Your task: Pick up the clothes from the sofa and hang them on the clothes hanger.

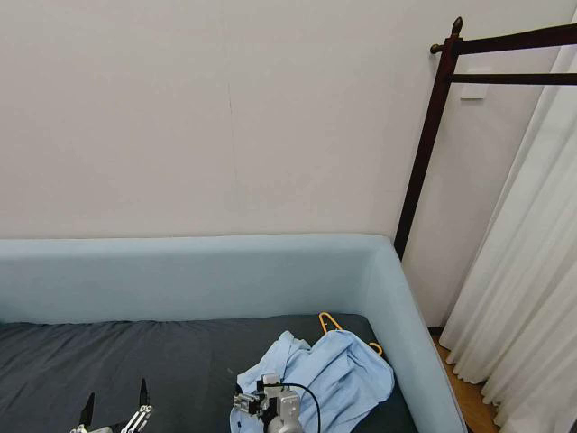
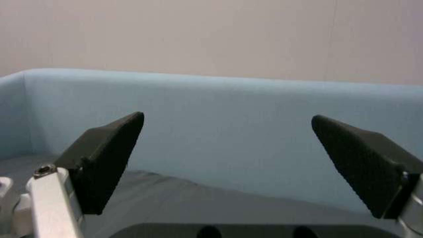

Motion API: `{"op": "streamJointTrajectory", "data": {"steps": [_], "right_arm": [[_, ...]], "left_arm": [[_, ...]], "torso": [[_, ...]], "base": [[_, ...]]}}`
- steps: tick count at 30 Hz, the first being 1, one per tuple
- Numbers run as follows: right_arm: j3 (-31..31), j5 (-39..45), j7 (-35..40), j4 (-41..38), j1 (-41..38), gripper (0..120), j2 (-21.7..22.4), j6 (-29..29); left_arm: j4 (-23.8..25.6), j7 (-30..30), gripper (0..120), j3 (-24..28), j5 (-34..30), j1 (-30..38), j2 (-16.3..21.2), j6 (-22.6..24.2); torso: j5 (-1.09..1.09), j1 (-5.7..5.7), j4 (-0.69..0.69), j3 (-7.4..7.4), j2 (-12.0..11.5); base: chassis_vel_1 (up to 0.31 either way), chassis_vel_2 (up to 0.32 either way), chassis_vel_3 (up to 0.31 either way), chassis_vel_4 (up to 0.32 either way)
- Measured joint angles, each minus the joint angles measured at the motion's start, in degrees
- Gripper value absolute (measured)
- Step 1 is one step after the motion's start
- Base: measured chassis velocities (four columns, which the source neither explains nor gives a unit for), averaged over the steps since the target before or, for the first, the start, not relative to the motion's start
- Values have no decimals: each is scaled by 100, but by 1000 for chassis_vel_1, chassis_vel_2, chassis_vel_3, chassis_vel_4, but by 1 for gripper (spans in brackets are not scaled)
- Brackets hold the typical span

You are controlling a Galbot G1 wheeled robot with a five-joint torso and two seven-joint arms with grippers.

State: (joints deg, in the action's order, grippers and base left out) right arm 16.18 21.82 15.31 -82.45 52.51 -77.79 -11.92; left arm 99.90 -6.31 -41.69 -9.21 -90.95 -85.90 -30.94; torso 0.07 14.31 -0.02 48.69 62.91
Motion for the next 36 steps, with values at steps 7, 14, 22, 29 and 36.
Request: {"op": "streamJointTrajectory", "data": {"steps": [7, 14, 22, 29, 36], "right_arm": [[-446, -2782, -1902, 1407, -404, 100, 222, 1542], [-571, -3780, -2055, 2106, -828, 100, 61, 1725], [-680, -4856, -1938, 2874, -1168, 91, -273, 1886], [-752, -5008, -1961, 3179, -1221, 69, -384, 2021], [-776, -4839, -1912, 3296, -1150, 42, -437, 2427]], "left_arm": [[22, 0, 100, -51, 31, -7, 10, 27], [23, 1, 100, -109, 79, -31, -43, 46], [24, 0, 100, -218, 92, -48, -65, 93], [-42, -1, 100, -186, 101, 5, -132, 100], [-149, -2, 100, -141, 118, 94, -151, 101]], "torso": [[0, 0, -1, 0, 0], [-1, 0, 0, 0, 0], [-1, 0, 0, 0, 0], [-1, 0, -1, 0, 0], [-1, 0, 0, 0, 0]], "base": [[0, 0, 0, 0], [0, 0, 0, 0], [0, 0, 0, 0], [0, 0, 0, 0], [0, 0, 0, 0]]}}
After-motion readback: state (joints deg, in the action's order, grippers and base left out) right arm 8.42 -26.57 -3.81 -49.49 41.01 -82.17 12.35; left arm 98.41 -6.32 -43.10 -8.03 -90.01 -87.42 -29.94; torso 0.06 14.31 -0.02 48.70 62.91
